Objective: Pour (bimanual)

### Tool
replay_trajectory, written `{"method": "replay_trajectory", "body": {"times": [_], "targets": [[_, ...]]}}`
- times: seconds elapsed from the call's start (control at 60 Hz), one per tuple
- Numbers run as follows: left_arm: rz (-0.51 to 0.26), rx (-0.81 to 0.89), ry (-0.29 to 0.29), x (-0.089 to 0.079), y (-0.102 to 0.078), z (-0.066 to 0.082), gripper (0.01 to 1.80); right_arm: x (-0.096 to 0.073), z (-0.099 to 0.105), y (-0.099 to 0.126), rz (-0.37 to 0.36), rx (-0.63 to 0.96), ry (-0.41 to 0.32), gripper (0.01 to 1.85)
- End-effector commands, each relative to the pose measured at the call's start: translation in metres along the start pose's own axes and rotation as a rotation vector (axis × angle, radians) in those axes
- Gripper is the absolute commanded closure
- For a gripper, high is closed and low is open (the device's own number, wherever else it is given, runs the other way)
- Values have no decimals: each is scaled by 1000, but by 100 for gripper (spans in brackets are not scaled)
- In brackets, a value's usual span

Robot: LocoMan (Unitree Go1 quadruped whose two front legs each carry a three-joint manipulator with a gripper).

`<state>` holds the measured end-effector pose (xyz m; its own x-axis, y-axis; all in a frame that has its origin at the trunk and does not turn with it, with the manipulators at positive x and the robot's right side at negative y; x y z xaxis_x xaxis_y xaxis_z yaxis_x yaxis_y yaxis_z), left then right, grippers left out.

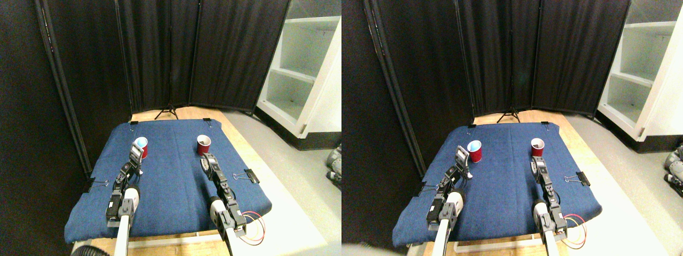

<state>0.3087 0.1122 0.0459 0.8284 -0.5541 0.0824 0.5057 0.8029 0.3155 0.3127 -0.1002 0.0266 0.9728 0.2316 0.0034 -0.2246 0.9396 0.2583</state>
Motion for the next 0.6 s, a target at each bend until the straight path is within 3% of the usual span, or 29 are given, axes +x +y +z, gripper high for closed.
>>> {"method": "replay_trajectory", "body": {"times": [0.017,0.033,0.05,0.067,0.083,0.117,0.167,0.283,0.433,0.6], "targets": [[-75,167,41,4,3,-9,1,-3,5,6,-11,-6,-30,174],[-124,142,-40,5,3,-9,2,-3,5,5,-8,-2,-30,175],[-164,137,-99,6,3,-10,18,-3,6,5,-7,0,-31,174],[-164,137,-99,6,3,-10,18,-3,6,5,-7,0,-31,174],[-191,141,-148,7,2,-10,35,-3,6,4,-2,6,-33,175],[-207,131,-157,8,3,-10,41,-4,6,4,-8,2,-29,175],[-213,139,-153,9,4,-10,47,-4,6,5,-12,-3,-28,175],[-224,138,-115,9,5,-9,42,-5,7,5,-14,0,-31,175],[-242,134,-106,8,5,-9,43,-6,7,4,-1,6,-30,176],[-228,119,-66,7,1,-9,55,-7,7,3,-4,10,-32,176]]}}
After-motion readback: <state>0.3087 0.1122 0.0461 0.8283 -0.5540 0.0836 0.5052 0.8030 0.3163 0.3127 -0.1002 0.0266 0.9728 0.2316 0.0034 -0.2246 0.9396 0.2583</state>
